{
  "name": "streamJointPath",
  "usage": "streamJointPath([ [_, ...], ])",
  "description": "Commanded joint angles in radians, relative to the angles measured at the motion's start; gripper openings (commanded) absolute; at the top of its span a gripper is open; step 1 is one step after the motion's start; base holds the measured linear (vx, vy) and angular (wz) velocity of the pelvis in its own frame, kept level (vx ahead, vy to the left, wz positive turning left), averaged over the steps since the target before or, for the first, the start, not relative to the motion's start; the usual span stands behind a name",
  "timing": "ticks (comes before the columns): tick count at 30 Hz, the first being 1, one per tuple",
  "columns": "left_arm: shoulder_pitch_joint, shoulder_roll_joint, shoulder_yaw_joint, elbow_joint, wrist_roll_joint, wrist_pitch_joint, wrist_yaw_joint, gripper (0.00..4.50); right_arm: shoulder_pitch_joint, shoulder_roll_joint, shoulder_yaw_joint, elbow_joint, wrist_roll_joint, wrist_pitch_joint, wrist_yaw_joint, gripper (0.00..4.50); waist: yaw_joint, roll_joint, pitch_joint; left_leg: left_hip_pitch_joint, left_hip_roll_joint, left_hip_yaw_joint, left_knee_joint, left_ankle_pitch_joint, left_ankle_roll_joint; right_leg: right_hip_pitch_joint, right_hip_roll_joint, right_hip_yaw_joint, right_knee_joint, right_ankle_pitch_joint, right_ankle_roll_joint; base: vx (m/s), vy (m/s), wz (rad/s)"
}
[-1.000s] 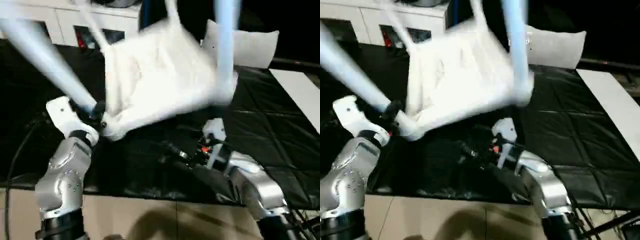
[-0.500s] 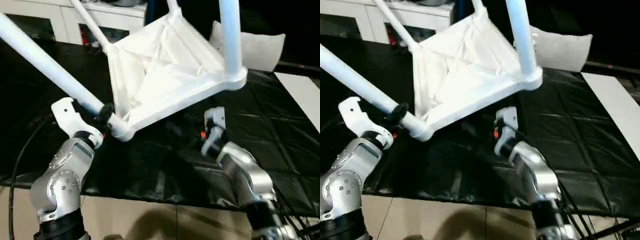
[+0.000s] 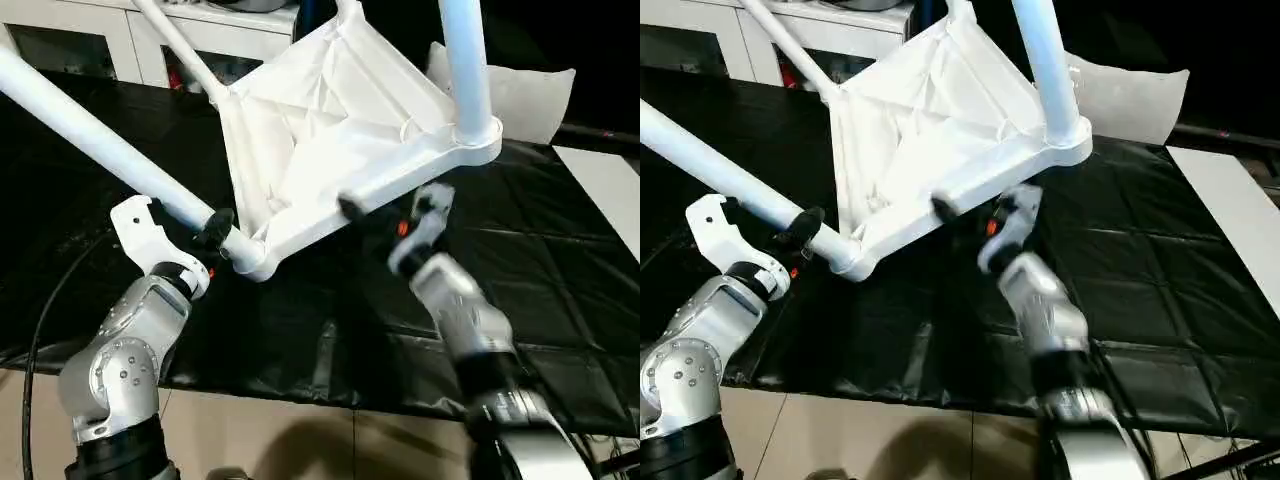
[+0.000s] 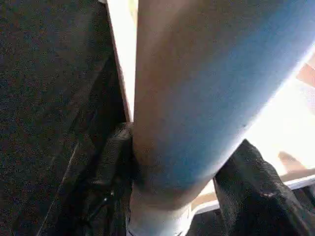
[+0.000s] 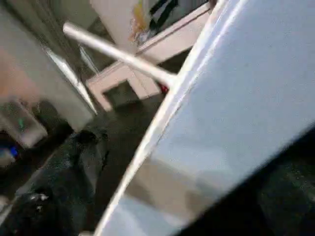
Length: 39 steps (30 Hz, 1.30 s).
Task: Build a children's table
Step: Flip table
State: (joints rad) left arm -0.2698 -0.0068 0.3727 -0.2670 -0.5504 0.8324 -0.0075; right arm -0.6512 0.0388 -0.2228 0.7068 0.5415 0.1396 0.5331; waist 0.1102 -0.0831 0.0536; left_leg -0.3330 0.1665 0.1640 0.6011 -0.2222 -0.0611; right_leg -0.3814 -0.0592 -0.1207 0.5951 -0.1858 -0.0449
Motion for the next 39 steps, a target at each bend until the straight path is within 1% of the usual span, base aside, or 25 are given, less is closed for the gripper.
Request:
streamJointPath([
  [1, 0.015, -0.018, -0.057, 0.074, -0.036, 0.069, -0.034, 1.95, -0.048, 0.005, -0.031, 0.059, 0.020, -0.041, 0.003, 4.50, -0.010, 0.017, -0.050, -0.003, 0.078, -0.025, -0.083, -0.140, 0.015, 0.043, -0.112, 0.079, -0.073, -0.269, -0.119, 0.000, 0.000, 0.00],
  [2, 0.013, -0.012, -0.063, 0.077, -0.032, 0.070, -0.041, 1.95, -0.077, 0.009, -0.040, 0.105, 0.016, -0.062, -0.001, 4.50, -0.010, 0.017, -0.051, -0.003, 0.079, -0.024, -0.083, -0.147, 0.012, 0.042, -0.113, 0.078, -0.074, -0.280, -0.119, 0.000, 0.000, 0.00],
  [3, 0.013, -0.003, -0.077, 0.078, -0.024, 0.070, -0.051, 1.95, -0.104, 0.017, -0.060, 0.138, 0.036, -0.063, 0.006, 4.50, -0.010, 0.018, -0.051, 0.000, 0.078, -0.024, -0.083, -0.159, 0.006, 0.040, -0.112, 0.077, -0.076, -0.302, -0.116, 0.000, 0.000, 0.00],
  [5, 0.013, 0.009, -0.094, 0.080, -0.017, 0.070, -0.062, 1.95, -0.141, 0.028, -0.089, 0.182, 0.065, -0.058, 0.019, 4.50, -0.010, 0.019, -0.051, 0.001, 0.078, -0.023, -0.084, -0.166, 0.006, 0.039, -0.111, 0.078, -0.074, -0.302, -0.118, 0.000, 0.000, 0.00],
  [6, 0.016, 0.032, -0.133, 0.079, 0.003, 0.067, -0.084, 1.95, -0.180, 0.041, -0.113, 0.225, 0.094, -0.042, 0.042, 4.50, -0.009, 0.020, -0.052, 0.001, 0.081, -0.023, -0.084, -0.152, 0.007, 0.038, -0.111, 0.080, -0.071, -0.271, -0.122, 0.000, 0.000, 0.00],
  [7, 0.016, 0.036, -0.142, 0.079, 0.007, 0.066, -0.089, 1.95, -0.189, 0.043, -0.117, 0.236, 0.097, -0.041, 0.046, 4.50, -0.009, 0.019, -0.055, 0.001, 0.082, -0.022, -0.083, -0.131, 0.009, 0.040, -0.110, 0.078, -0.065, -0.236, -0.131, 0.000, 0.000, 0.00],
  [9, 0.015, 0.045, -0.167, 0.079, 0.008, 0.068, -0.112, 1.95, -0.209, 0.051, -0.122, 0.262, 0.099, -0.040, 0.048, 4.21, -0.008, 0.020, -0.055, 0.000, 0.083, -0.022, -0.082, -0.113, 0.011, 0.039, -0.111, 0.079, -0.060, -0.205, -0.144, 0.000, 0.000, 0.00],
  [10, 0.014, 0.052, -0.187, 0.079, 0.013, 0.068, -0.127, 1.95, -0.228, 0.057, -0.136, 0.291, 0.109, -0.040, 0.048, 4.14, -0.008, 0.019, -0.058, -0.003, 0.082, -0.019, -0.080, -0.080, 0.016, 0.043, -0.113, 0.079, -0.054, -0.166, -0.159, 0.000, 0.000, 0.00],
  [12, 0.013, 0.056, -0.197, 0.079, 0.018, 0.068, -0.131, 1.95, -0.239, 0.062, -0.149, 0.309, 0.119, -0.042, 0.047, 4.02, -0.007, 0.018, -0.058, -0.003, 0.081, -0.017, -0.077, -0.070, 0.021, 0.043, -0.114, 0.081, -0.054, -0.156, -0.166, 0.000, 0.000, 0.00],
  [13, 0.016, 0.066, -0.210, 0.079, 0.023, 0.071, -0.139, 1.95, -0.257, 0.068, -0.174, 0.334, 0.139, -0.043, 0.044, 3.89, -0.005, 0.021, -0.058, -0.004, 0.081, -0.016, -0.077, -0.066, 0.025, 0.043, -0.114, 0.081, -0.053, -0.156, -0.170, 0.000, 0.000, 0.00],
  [14, 0.017, 0.071, -0.216, 0.078, 0.025, 0.073, -0.143, 1.95, -0.266, 0.070, -0.186, 0.348, 0.148, -0.044, 0.043, 3.78, -0.006, 0.021, -0.057, -0.003, 0.081, -0.016, -0.078, -0.075, 0.026, 0.043, -0.114, 0.080, -0.055, -0.167, -0.169, 0.000, 0.000, 0.00],
  [15, 0.018, 0.072, -0.217, 0.078, 0.025, 0.073, -0.143, 1.95, -0.267, 0.071, -0.187, 0.349, 0.148, -0.044, 0.043, 3.71, -0.007, 0.021, -0.055, -0.003, 0.082, -0.016, -0.079, -0.095, 0.022, 0.042, -0.114, 0.079, -0.058, -0.197, -0.167, 0.000, 0.000, 0.00],
  [16, 0.025, 0.086, -0.229, 0.072, 0.021, 0.082, -0.152, 1.95, -0.295, 0.075, -0.218, 0.385, 0.161, -0.057, 0.041, 3.71, -0.006, 0.023, -0.055, -0.003, 0.082, -0.016, -0.079, -0.105, 0.016, 0.041, -0.116, 0.080, -0.060, -0.213, -0.164, 0.000, 0.000, 0.00],
  [17, 0.027, 0.090, -0.233, 0.070, 0.020, 0.085, -0.155, 1.95, -0.303, 0.076, -0.226, 0.394, 0.164, -0.061, 0.039, 3.66, -0.007, 0.024, -0.055, -0.004, 0.082, -0.017, -0.080, -0.109, 0.014, 0.042, -0.115, 0.078, -0.059, -0.222, -0.164, 0.000, 0.000, 0.00],
  [19, 0.030, 0.097, -0.241, 0.067, 0.022, 0.086, -0.163, 1.95, -0.319, 0.073, -0.242, 0.419, 0.168, -0.074, 0.040, 3.32, -0.006, 0.025, -0.054, -0.004, 0.082, -0.016, -0.079, -0.111, 0.013, 0.041, -0.115, 0.078, -0.061, -0.234, -0.160, 0.000, 0.000, 0.00],
  [22, 0.036, 0.106, -0.245, 0.058, 0.027, 0.087, -0.179, 1.95, -0.341, 0.067, -0.274, 0.454, 0.175, -0.100, 0.049, 3.25, -0.005, 0.029, -0.055, -0.005, 0.082, -0.015, -0.078, -0.093, 0.017, 0.041, -0.115, 0.079, -0.059, -0.210, -0.166, 0.000, 0.000, 0.00],
  [24, 0.040, 0.120, -0.250, 0.053, 0.024, 0.093, -0.191, 1.95, -0.349, 0.064, -0.285, 0.463, 0.176, -0.115, 0.049, 2.90, -0.005, 0.031, -0.058, -0.005, 0.082, -0.015, -0.076, -0.074, 0.020, 0.040, -0.113, 0.078, -0.053, -0.181, -0.174, 0.000, 0.000, 0.00],
  [27, 0.046, 0.138, -0.257, 0.046, 0.018, 0.100, -0.210, 1.95, -0.357, 0.057, -0.296, 0.474, 0.173, -0.125, 0.049, 2.82, -0.005, 0.029, -0.064, -0.010, 0.079, -0.014, -0.070, -0.017, 0.038, 0.042, -0.111, 0.078, -0.039, -0.099, -0.195, 0.000, 0.000, 0.00],
  [28, 0.051, 0.147, -0.260, 0.040, 0.013, 0.104, -0.217, 1.94, -0.363, 0.051, -0.305, 0.483, 0.172, -0.132, 0.051, 2.59, -0.005, 0.030, -0.068, -0.012, 0.080, -0.013, -0.065, 0.013, 0.048, 0.041, -0.111, 0.078, -0.033, -0.054, -0.208, 0.000, 0.000, 0.00],
  [29, 0.053, 0.150, -0.260, 0.036, 0.011, 0.106, -0.219, 1.94, -0.366, 0.048, -0.308, 0.489, 0.171, -0.137, 0.051, 2.59, -0.006, 0.029, -0.067, -0.014, 0.079, -0.012, -0.065, 0.016, 0.052, 0.041, -0.110, 0.078, -0.030, -0.042, -0.216, 0.000, 0.000, 0.00],
  [31, 0.059, 0.158, -0.261, 0.031, 0.009, 0.111, -0.227, 1.93, -0.369, 0.043, -0.307, 0.498, 0.162, -0.151, 0.054, 2.45, -0.005, 0.029, -0.062, -0.015, 0.076, -0.008, -0.066, -0.018, 0.061, 0.039, -0.112, 0.080, -0.038, -0.069, -0.220, 0.000, 0.000, 0.00],
  [34, 0.068, 0.169, -0.269, 0.025, 0.010, 0.113, -0.239, 1.93, -0.371, 0.041, -0.306, 0.504, 0.152, -0.158, 0.059, 2.09, -0.004, 0.028, -0.058, -0.016, 0.077, -0.010, -0.068, -0.059, 0.049, 0.041, -0.112, 0.079, -0.046, -0.154, -0.195, 0.000, 0.000, 0.00],
  [35, 0.070, 0.170, -0.270, 0.023, 0.010, 0.113, -0.241, 1.93, -0.371, 0.040, -0.306, 0.505, 0.149, -0.160, 0.061, 2.05, -0.005, 0.029, -0.059, -0.016, 0.077, -0.010, -0.068, -0.061, 0.048, 0.040, -0.111, 0.078, -0.047, -0.160, -0.192, 0.000, 0.000, 0.00],
  [37, 0.075, 0.179, -0.280, 0.021, 0.019, 0.106, -0.247, 1.93, -0.369, 0.039, -0.300, 0.504, 0.140, -0.165, 0.061, 1.99, -0.007, 0.024, -0.059, -0.016, 0.077, -0.010, -0.068, -0.061, 0.045, 0.040, -0.109, 0.078, -0.046, -0.165, -0.187, 0.000, 0.000, 0.00],
  [39, 0.082, 0.203, -0.310, 0.015, 0.046, 0.065, -0.273, 1.93, -0.368, 0.036, -0.296, 0.503, 0.131, -0.171, 0.060, 1.94, -0.008, 0.026, -0.059, -0.015, 0.077, -0.012, -0.068, -0.048, 0.050, 0.038, -0.108, 0.077, -0.043, -0.152, -0.188, 0.000, 0.000, 0.00],
])
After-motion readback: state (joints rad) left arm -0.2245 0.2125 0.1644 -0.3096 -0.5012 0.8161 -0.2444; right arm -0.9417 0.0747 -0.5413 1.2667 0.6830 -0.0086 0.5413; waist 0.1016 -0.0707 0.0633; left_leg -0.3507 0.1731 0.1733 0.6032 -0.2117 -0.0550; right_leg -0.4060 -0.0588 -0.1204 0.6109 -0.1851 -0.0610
